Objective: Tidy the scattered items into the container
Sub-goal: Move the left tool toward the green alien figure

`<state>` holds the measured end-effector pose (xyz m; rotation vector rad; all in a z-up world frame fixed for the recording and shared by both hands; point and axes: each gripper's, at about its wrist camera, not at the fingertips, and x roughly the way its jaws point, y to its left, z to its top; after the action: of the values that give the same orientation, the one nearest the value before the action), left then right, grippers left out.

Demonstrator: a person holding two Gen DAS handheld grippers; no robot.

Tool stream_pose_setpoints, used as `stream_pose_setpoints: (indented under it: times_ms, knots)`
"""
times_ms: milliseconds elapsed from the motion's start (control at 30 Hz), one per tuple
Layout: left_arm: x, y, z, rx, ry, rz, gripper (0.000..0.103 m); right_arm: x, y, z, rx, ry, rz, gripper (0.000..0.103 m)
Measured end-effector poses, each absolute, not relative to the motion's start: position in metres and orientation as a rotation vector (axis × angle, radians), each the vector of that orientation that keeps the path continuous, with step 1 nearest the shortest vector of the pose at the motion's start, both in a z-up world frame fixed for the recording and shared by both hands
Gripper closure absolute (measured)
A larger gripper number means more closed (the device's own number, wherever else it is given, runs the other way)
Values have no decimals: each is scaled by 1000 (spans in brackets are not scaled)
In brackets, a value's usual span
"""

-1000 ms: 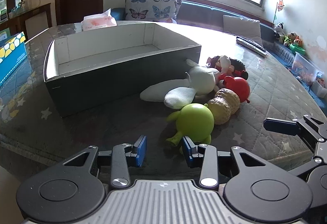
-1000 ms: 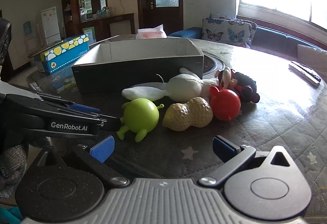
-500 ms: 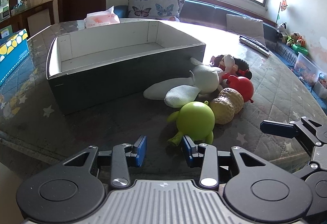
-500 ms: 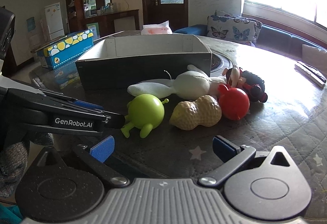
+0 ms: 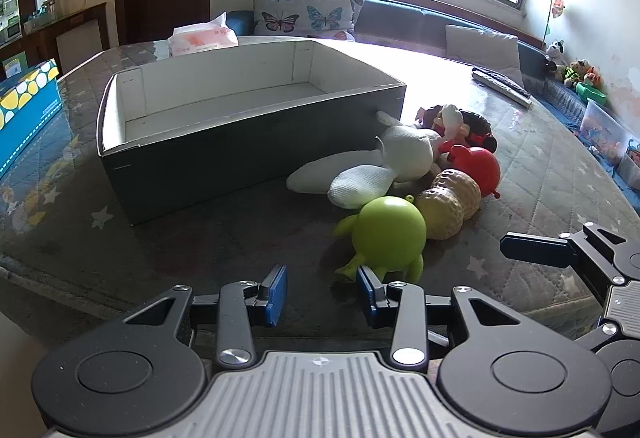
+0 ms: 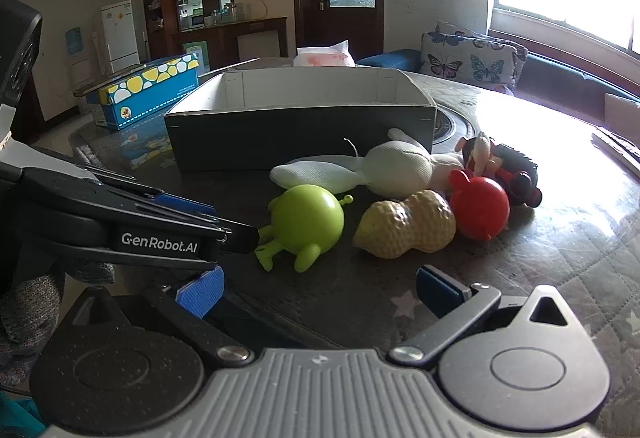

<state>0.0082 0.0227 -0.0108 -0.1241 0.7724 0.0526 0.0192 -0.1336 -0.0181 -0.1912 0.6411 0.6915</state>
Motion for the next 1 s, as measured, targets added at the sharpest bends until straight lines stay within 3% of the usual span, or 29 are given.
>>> stream_pose_setpoints:
  times_ms: [1000]
  knots:
    - [21,45,-14,-169,796,62,62,31,-112,-20,-226,652,760,1]
